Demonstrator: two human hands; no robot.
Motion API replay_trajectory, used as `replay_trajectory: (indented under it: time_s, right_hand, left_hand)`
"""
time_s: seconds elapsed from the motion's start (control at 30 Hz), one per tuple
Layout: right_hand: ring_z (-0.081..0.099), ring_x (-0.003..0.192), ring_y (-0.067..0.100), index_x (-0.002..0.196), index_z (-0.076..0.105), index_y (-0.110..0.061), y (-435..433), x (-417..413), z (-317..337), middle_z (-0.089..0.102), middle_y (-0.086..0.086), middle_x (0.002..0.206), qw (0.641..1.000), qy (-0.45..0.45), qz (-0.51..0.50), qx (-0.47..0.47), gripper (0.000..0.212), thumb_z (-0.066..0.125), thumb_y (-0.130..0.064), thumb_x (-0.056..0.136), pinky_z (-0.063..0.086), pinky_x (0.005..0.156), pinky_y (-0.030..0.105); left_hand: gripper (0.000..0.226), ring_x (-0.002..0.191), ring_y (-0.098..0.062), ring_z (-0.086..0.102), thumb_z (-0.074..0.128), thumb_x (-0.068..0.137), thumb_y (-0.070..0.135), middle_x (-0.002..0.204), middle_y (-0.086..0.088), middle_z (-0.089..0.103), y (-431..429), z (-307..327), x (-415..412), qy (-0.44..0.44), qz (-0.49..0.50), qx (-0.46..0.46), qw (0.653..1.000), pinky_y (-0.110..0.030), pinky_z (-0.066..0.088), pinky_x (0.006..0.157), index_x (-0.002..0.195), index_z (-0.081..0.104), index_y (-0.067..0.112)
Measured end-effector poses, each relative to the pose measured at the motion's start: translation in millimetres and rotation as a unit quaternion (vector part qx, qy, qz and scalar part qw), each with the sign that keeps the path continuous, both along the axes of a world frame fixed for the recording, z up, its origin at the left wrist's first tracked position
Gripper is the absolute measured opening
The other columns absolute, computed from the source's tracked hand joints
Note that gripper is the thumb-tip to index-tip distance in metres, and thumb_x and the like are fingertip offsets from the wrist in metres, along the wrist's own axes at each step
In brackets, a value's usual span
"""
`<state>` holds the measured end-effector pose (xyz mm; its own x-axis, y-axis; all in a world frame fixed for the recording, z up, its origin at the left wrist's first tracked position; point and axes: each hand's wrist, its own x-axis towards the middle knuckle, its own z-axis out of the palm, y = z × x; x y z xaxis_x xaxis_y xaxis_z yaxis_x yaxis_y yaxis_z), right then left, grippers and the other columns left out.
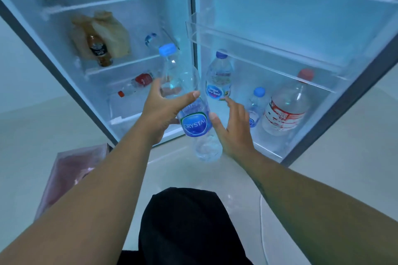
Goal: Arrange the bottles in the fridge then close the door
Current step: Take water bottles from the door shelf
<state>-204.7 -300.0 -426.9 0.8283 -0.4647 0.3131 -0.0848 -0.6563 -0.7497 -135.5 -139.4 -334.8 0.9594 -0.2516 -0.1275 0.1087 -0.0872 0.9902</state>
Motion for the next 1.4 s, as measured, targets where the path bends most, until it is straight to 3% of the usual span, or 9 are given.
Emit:
replay_trajectory:
  time_s: [0.1,0.23,0.43,0.57,0.7,0.93,1.07,1.23,1.4]
  right_hand:
    - [0.033,0.131,0.031,0.141,0.038,-0.015,-29,16,2,0.04,0.014,0.14,0.991,0.01,-0.075,-0.11,0.066,0.058,-0.047,0.086,0.031,0.108,0.044]
    - [0.009,0.144,0.043,0.15,0.021,-0.019,-45,43,2,0.011,0.021,0.158,0.959,0.115,-0.105,-0.237,0.083,0.062,-0.043,0.082,0.01,0.118,0.05]
    - [-0.002,0.146,0.04,0.153,0.001,-0.023,-63,69,-5,-0.01,0.024,0.158,0.971,0.134,-0.193,-0.044,0.103,0.071,-0.032,0.079,0.009,0.118,0.044]
    - [0.024,0.139,0.036,0.153,0.007,-0.026,-64,78,-19,0.021,0.019,0.151,0.968,0.083,-0.233,0.03,0.099,0.071,-0.021,0.078,0.024,0.114,0.044]
    - [0.045,0.114,0.035,0.145,0.031,-0.024,-62,79,-33,0.045,0.006,0.131,0.975,0.044,-0.215,0.022,0.077,0.068,-0.011,0.079,0.038,0.101,0.046]
    - [0.045,0.105,0.035,0.136,0.041,-0.021,-59,71,-38,0.047,0.006,0.127,0.99,0.049,-0.121,-0.059,0.055,0.061,-0.01,0.086,0.045,0.083,0.042]
    - [0.042,0.105,0.03,0.136,0.042,-0.024,-58,62,-25,0.048,0.005,0.125,0.991,0.036,-0.128,-0.032,0.052,0.06,-0.01,0.088,0.034,0.075,0.03]
    - [0.044,0.098,0.031,0.13,0.047,-0.022,-50,41,14,0.053,0.004,0.118,0.985,-0.02,-0.154,-0.069,0.05,0.067,-0.019,0.084,0.048,0.075,0.043]
    - [0.045,0.101,0.022,0.128,0.048,-0.029,-55,1,37,0.054,-0.005,0.114,0.979,-0.092,-0.17,-0.065,0.049,0.069,-0.032,0.084,0.042,0.065,0.032]
  left_hand:
    - [0.079,0.1,-0.016,0.068,0.089,0.069,0.029,0.125,0.0,0.059,-1,-9,4,-0.005,0.002,0.008,1.0,-0.045,0.063,0.071,0.134,0.045,0.03]
    - [0.084,0.101,-0.015,0.067,0.09,0.068,0.03,0.125,0.001,0.059,0,-17,13,-0.009,0.009,0.012,1.0,-0.036,0.062,0.066,0.138,0.043,0.03]
    - [0.09,0.102,-0.017,0.068,0.09,0.062,0.036,0.123,0.002,0.06,8,-30,29,-0.013,0.015,0.018,1.0,-0.043,0.062,0.073,0.138,0.043,0.033]
    - [0.088,0.1,-0.013,0.067,0.089,0.065,0.034,0.122,0.004,0.06,9,-41,37,-0.018,0.008,0.027,0.999,-0.031,0.061,0.063,0.139,0.041,0.033]
    - [0.084,0.099,-0.013,0.067,0.088,0.061,0.037,0.118,0.007,0.06,7,-51,44,-0.02,-0.005,0.043,0.999,-0.026,0.059,0.059,0.133,0.044,0.034]
    - [0.091,0.102,-0.014,0.067,0.089,0.054,0.044,0.121,0.006,0.062,10,-47,53,-0.035,-0.018,0.058,0.998,-0.029,0.061,0.066,0.133,0.045,0.035]
    - [0.098,0.108,-0.016,0.065,0.09,0.049,0.051,0.123,0.005,0.06,7,-30,52,-0.054,-0.01,0.056,0.997,-0.038,0.061,0.076,0.134,0.044,0.035]
    - [0.098,0.116,-0.015,0.061,0.092,0.048,0.05,0.126,0.005,0.057,-11,-3,43,-0.072,-0.003,0.0,0.997,-0.049,0.056,0.091,0.132,0.044,0.039]
    - [0.082,0.116,-0.015,0.062,0.092,0.047,0.047,0.125,0.007,0.056,-45,-6,29,-0.069,0.024,-0.07,0.995,-0.049,0.054,0.095,0.114,0.046,0.055]
